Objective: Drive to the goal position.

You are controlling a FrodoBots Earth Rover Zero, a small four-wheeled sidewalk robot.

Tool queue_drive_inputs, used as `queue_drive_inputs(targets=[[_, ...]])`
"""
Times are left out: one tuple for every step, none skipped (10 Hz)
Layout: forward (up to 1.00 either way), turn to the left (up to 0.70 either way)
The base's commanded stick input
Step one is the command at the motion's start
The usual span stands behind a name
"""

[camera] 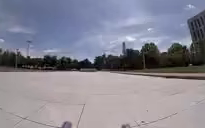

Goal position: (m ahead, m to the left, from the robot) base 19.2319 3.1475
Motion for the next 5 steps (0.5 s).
queue_drive_inputs(targets=[[0.7,0.0],[0.7,0.0],[0.7,0.0],[0.7,0.0],[0.7,0.0]])
